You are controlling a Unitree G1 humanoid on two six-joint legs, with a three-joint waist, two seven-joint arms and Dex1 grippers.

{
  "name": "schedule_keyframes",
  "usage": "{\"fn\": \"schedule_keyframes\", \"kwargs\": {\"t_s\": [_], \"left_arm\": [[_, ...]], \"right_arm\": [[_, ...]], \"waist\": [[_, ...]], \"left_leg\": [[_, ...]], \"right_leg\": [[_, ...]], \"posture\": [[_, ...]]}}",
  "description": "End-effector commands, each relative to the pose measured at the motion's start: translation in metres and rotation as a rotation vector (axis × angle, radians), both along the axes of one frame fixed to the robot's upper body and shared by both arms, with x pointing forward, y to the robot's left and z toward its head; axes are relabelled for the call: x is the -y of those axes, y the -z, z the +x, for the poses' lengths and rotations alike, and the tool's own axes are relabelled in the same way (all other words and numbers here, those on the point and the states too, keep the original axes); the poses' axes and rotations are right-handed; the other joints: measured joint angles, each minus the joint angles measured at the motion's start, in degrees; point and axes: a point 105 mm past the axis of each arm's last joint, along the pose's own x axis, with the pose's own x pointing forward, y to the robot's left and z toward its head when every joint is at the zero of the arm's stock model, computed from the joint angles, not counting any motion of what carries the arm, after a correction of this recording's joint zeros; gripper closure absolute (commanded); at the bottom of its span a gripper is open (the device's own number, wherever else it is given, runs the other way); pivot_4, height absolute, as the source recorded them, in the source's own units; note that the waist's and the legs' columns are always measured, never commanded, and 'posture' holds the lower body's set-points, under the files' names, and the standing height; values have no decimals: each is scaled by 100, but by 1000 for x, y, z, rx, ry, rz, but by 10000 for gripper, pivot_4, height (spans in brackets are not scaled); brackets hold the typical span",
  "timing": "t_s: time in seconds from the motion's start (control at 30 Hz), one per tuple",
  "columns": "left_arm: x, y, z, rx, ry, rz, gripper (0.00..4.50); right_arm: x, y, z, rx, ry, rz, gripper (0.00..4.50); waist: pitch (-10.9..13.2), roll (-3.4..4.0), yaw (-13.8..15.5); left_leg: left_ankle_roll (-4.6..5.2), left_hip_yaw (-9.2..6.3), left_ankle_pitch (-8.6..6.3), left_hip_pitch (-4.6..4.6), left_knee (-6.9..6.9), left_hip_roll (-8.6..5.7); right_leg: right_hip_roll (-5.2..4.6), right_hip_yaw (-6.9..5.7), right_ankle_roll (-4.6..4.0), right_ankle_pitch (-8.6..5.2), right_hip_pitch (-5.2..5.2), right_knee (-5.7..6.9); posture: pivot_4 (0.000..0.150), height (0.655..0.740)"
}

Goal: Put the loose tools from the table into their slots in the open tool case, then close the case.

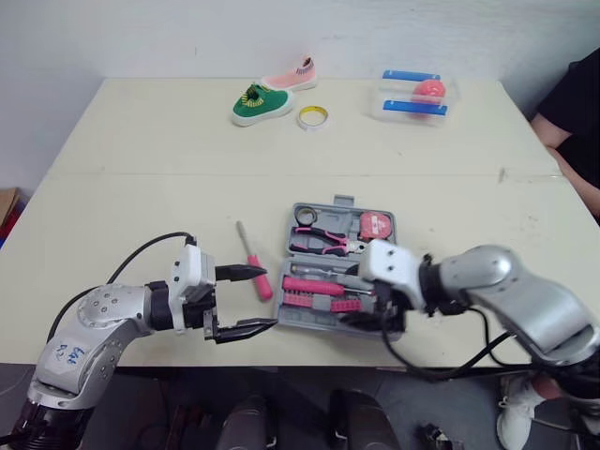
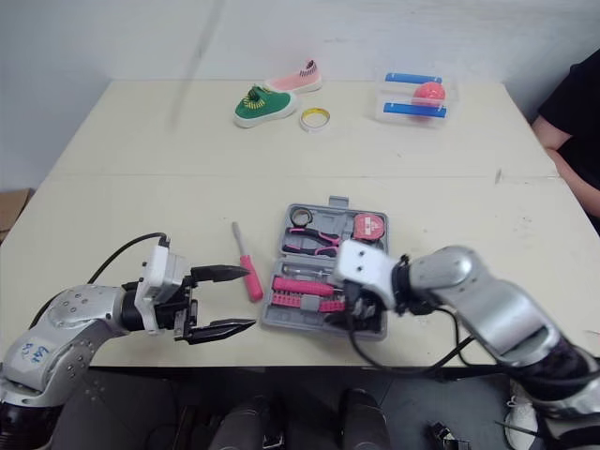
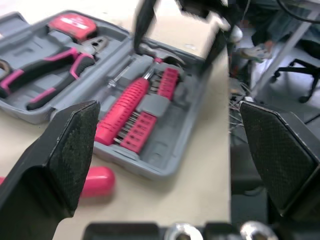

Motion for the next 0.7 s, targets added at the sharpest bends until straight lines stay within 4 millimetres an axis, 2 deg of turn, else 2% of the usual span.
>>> {"fn": "schedule_keyframes", "kwargs": {"t_s": [0.03,0.1,0.2,0.23,0.27,0.33,0.43,0.47,0.7], "left_arm": [[-1,-11,-1,62,-5,-20,0],[-2,-12,-1,68,-5,-23,0],[-1,-14,2,93,-9,-29,0],[-1,-14,2,96,-11,-30,0],[-2,-14,3,99,-14,-28,0],[-3,-13,3,102,-21,-23,0],[-4,-12,3,105,-26,-15,0],[-4,-12,3,106,-27,-14,0],[-3,-13,3,111,-34,-11,0]], "right_arm": [[-5,-11,-18,38,-204,163,1950],[-5,-9,-21,30,-245,226,1950],[2,8,-8,60,-197,253,9873],[5,15,-4,59,-180,242,15981],[6,21,-1,67,-172,229,18898],[8,29,1,76,-179,208,27810],[6,36,3,68,-186,198,42807],[6,39,3,71,-186,187,44682],[8,55,13,105,-178,102,44682]], "waist": [[4,-13,4],[4,-13,2],[6,-17,-20],[6,-18,-20],[7,-19,-18],[7,-19,-12],[8,-19,-14],[8,-19,-20],[8,-19,-17]], "left_leg": [[-2,-2,1,2,-3,3],[-3,-2,2,2,-5,4],[-1,2,2,4,0,2],[-1,2,3,7,2,3],[-1,2,3,8,5,3],[-1,1,5,8,8,1],[-6,-2,9,8,7,2],[-6,-2,10,9,5,2],[-8,-2,10,9,6,2]], "right_leg": [[4,-3,0,0,3,-3],[5,-4,0,0,5,-4],[3,-6,2,2,5,1],[3,-10,3,2,8,2],[3,-13,3,2,9,4],[-1,-13,3,2,8,12],[-4,-8,3,2,6,16],[-4,-6,2,2,6,16],[-6,1,2,1,5,17]], "posture": [[1500,7400],[1500,7400],[1500,7400],[1500,7400],[1500,7400],[1500,7400],[1500,7400],[1500,7400],[1500,7400]]}}
